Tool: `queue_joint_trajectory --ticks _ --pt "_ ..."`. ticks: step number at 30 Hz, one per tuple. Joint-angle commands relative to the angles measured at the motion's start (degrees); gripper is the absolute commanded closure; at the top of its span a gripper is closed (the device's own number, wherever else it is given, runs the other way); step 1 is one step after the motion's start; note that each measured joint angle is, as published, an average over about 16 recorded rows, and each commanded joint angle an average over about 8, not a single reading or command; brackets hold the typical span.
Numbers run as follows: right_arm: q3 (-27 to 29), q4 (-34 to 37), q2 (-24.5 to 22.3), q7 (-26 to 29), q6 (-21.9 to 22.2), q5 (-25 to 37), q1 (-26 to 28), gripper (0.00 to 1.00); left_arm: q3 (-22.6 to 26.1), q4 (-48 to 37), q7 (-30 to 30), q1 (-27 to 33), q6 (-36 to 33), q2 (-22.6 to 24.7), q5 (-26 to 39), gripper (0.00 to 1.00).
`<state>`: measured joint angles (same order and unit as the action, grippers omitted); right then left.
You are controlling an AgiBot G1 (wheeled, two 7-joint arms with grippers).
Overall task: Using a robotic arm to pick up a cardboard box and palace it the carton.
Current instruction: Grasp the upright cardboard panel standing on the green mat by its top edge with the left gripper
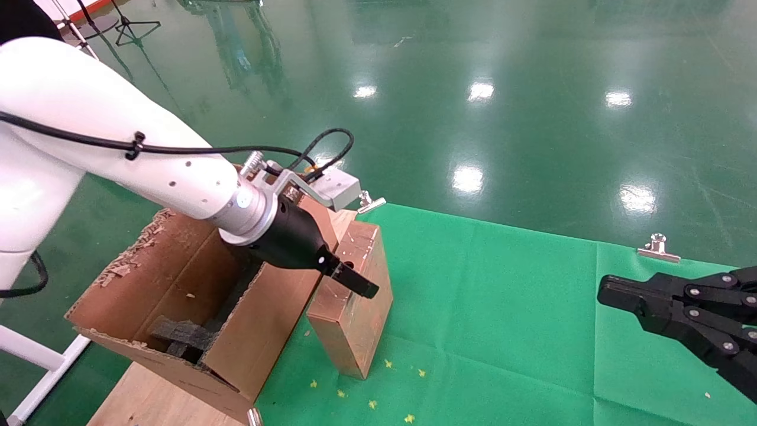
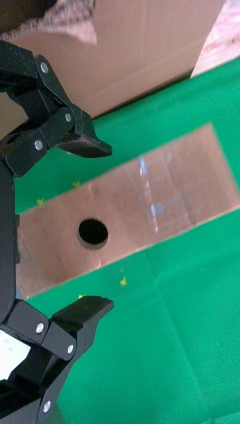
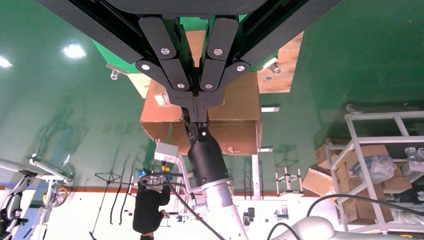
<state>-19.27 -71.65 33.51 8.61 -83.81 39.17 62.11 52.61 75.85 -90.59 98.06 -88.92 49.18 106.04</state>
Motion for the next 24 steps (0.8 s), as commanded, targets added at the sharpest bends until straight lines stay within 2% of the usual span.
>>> queue_joint_trajectory --ticks 1,2,3,8,9,10,11,16,17,18,24 --pt "0.0 0.0 0.0 0.0 0.0 0.0 0.0 1.0 0.7 -0.05 -0.02 -0.02 0.18 0.16 -0.1 0.0" --pt "0.0 0.0 0.0 0.0 0.0 0.0 0.0 1.0 0.92 -0.06 0.06 -0.02 0.21 0.18 -0.09 0.0" --pt "0.0 0.0 0.0 0.0 0.0 0.0 0.0 0.95 1.08 -0.07 0.11 -0.02 0.25 0.2 -0.09 0.0" --pt "0.0 0.01 -0.01 0.0 0.01 -0.01 -0.01 0.34 2.06 -0.08 0.64 0.24 0.25 0.3 0.3 0.0" --pt "0.01 0.01 -0.01 0.0 0.01 -0.01 -0.01 0.21 2.15 -0.08 0.68 0.29 0.25 0.32 0.36 0.04" --pt "0.01 0.02 -0.01 0.0 0.01 -0.01 -0.01 0.09 2.25 -0.09 0.73 0.33 0.25 0.33 0.43 0.14" --pt "0.01 0.02 -0.01 0.0 0.01 -0.01 -0.02 0.01 2.36 -0.09 0.79 0.39 0.25 0.34 0.5 0.26" --pt "0.01 0.02 -0.01 0.0 0.01 -0.01 -0.02 0.0 2.19 -0.1 0.73 0.39 0.25 0.32 0.42 0.89" --pt "0.01 0.02 -0.01 0.0 0.01 -0.01 -0.02 0.0 2.15 -0.1 0.71 0.38 0.25 0.32 0.4 0.97" --pt "0.01 0.02 -0.01 0.0 0.01 -0.01 -0.02 0.0 2.11 -0.1 0.7 0.36 0.25 0.31 0.37 1.0" --pt "0.01 0.02 -0.01 0.0 0.01 -0.01 -0.02 0.0 1.92 -0.1 0.62 0.25 0.25 0.29 0.23 1.0"
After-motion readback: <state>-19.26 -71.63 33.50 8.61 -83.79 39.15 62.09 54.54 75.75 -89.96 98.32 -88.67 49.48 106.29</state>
